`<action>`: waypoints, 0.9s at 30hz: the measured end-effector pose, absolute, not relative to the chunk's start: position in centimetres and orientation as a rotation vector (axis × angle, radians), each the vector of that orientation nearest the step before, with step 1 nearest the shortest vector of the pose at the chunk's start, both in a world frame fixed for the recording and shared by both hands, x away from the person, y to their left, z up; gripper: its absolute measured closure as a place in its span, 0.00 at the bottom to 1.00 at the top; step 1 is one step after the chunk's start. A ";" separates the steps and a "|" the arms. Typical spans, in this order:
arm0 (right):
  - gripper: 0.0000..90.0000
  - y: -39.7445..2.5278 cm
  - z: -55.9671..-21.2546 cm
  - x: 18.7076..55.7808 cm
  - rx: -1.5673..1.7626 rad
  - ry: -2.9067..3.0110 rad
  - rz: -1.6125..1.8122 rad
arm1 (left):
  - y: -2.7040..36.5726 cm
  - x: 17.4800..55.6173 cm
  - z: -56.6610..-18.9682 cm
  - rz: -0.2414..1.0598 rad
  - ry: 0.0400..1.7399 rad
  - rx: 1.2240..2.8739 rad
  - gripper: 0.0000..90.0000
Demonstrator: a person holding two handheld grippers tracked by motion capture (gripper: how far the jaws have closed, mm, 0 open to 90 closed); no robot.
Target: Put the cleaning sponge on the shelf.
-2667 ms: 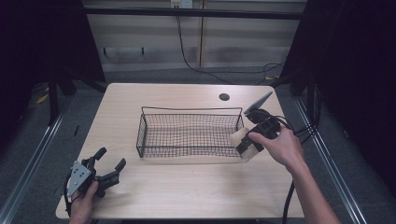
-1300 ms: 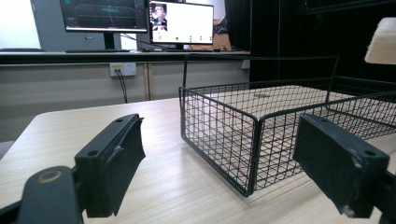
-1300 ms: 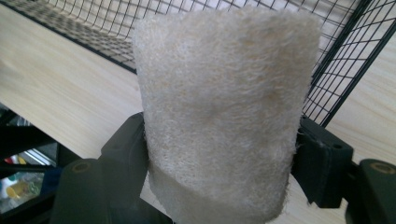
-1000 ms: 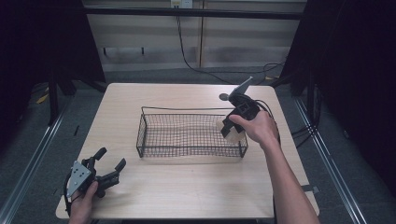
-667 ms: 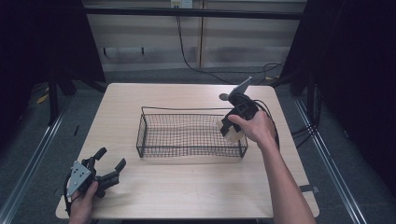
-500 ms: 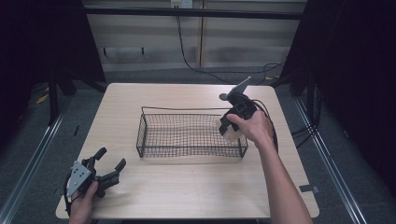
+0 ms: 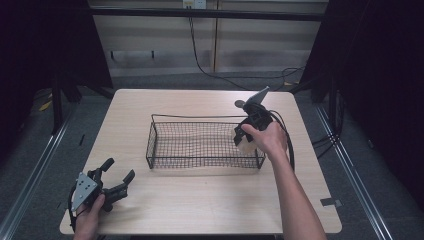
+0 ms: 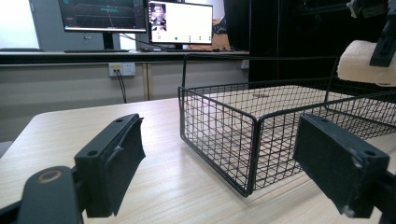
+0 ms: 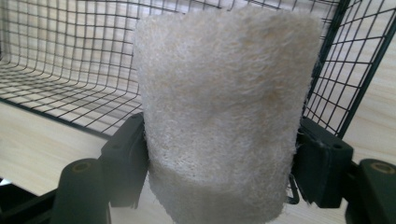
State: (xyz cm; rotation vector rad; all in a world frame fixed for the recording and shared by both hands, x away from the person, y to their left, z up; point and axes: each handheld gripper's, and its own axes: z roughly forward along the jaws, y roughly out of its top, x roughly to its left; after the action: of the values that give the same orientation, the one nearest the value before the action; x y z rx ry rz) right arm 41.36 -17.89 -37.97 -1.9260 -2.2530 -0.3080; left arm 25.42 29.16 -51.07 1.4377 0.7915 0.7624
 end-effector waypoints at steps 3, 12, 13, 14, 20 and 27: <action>0.32 -18.0 -38.3 41.4 -1.941 -2.230 -0.296 | 29.2 25.4 -51.1 0.763 0.791 1.438 0.17; 0.32 -18.4 -39.9 41.4 -2.009 -2.198 -0.253 | 29.2 25.4 -51.1 0.762 0.791 1.438 0.17; 0.32 -18.4 -39.9 41.4 -2.009 -2.198 -0.253 | 29.2 25.4 -51.1 0.762 0.791 1.438 0.17; 0.32 -18.3 -40.3 41.3 -2.016 -2.194 -0.243 | 29.2 25.4 -51.1 0.763 0.790 1.440 0.17; 0.31 -18.3 -41.2 41.2 -2.045 -2.188 -0.208 | 29.2 25.4 -51.1 0.763 0.790 1.440 0.17; 0.31 -18.2 -41.8 41.1 -2.048 -2.186 -0.203 | 29.2 25.4 -51.1 0.763 0.790 1.440 0.17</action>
State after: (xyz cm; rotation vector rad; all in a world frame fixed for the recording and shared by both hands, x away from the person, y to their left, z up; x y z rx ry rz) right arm 41.12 -18.25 -41.82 -2.0484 -2.1858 -0.2026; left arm 25.42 29.17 -51.07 1.4402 0.7901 0.7630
